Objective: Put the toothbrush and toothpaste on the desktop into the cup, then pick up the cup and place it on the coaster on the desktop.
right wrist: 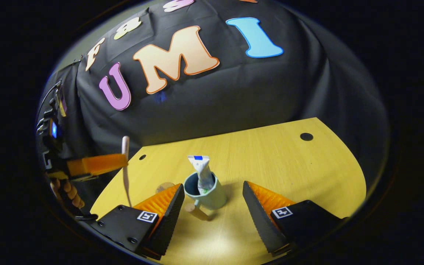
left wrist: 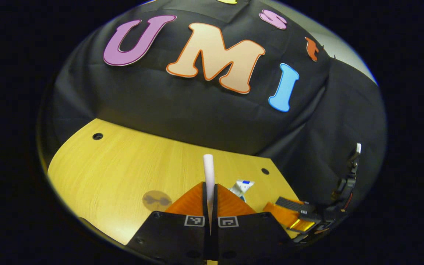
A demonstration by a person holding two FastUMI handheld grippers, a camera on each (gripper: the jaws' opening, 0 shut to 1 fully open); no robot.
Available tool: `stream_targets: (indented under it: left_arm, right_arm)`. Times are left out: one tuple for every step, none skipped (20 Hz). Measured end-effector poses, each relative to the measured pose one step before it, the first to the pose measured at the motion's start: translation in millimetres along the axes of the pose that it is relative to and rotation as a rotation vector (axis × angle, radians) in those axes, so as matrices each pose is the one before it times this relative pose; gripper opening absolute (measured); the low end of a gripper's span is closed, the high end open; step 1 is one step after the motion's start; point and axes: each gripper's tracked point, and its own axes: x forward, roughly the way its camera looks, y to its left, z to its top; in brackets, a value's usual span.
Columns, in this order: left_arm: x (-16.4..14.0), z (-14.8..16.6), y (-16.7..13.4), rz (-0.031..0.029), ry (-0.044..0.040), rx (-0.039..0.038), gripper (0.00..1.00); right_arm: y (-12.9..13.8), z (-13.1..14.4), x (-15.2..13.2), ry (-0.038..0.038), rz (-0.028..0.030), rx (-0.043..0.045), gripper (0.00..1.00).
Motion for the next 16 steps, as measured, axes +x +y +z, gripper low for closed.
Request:
stream_targets:
  left_arm:
    - [10.45,2.76,-8.94,-0.02206,-0.00884,-0.00248,0.0]
    - [9.8,3.5,-6.7,-0.01603,-0.01906,-0.00768,0.0]
    - [11.4,0.87,-7.05,-0.01977,-0.00954,-0.00556,0.0]
    - [9.6,2.79,-4.31,-0.00716,-0.01386,-0.00455,0.0]
    - [9.41,-0.06,-3.37,-0.00362,-0.01004,0.00327,0.0]
    - [9.72,2.34,-1.91,-0.00066,-0.01689,0.00263,0.0]
    - [7.92,-0.07,-2.0,0.00084,-0.00982,0.00248,0.0]
    - [8.55,0.13,-1.19,-0.00281,-0.01004,-0.00086,0.0]
    - [6.55,-2.24,-1.72,0.00247,-0.00812,-0.00818,0.0]
    - [6.15,-4.3,-0.82,-0.00201,0.0012,-0.00656,0.0]
    - [4.63,-5.97,0.25,0.00459,0.00824,-0.0082,0.0]
    - [3.3,-7.05,0.82,0.00859,0.01745,-0.00003,0.0]
    - [3.35,-6.62,3.03,0.0124,0.015,0.00579,0.0]
    - [0.89,-5.04,1.58,0.00906,0.01059,0.0028,0.0]
    - [0.64,-3.25,0.91,0.00661,0.00097,0.0055,0.0]
    - [-0.59,-2.45,0.29,0.00419,-0.00332,0.00526,0.0]
  right_arm:
    - [-6.22,-3.74,-6.95,0.00617,-0.01145,-0.00117,0.97]
    - [-6.39,-3.57,-5.3,0.00783,-0.01197,0.00061,0.97]
    - [-4.07,-1.92,-5.18,0.00607,-0.00862,0.00747,0.97]
    - [-4.84,-3.56,-5.65,0.00491,-0.00943,0.00869,0.97]
    - [-5.32,-1.76,-4.19,0.0033,-0.01093,0.00737,0.97]
    - [-5.35,-1.11,-3.94,0.00233,-0.01158,0.00663,0.97]
    - [-5.6,-2.68,-5.38,-0.00009,-0.01085,0.00448,0.97]
    - [-6.19,-1.8,-3.64,-0.0013,-0.01188,0.0003,0.97]
    - [-5.97,-1.96,-3.15,0.00256,-0.01484,0.00106,0.97]
    - [-5.63,-3.29,-1.63,0.00648,-0.01206,0.00703,0.97]
    - [-4.36,-0.85,-1.11,0.00437,-0.00921,0.00984,0.97]
    - [-5.74,-0.26,-2.68,0.0003,-0.0112,0.00819,0.97]
    - [-4.37,0.79,-0.5,-0.00166,-0.00874,0.00784,0.97]
    - [-3.55,1.55,-0.75,-0.00196,-0.00429,0.00777,0.97]
    - [-2.46,1.42,0.37,-0.00142,-0.00322,0.00604,0.97]
    - [-1.83,0.23,0.02,0.00153,-0.00002,0.00533,0.97]
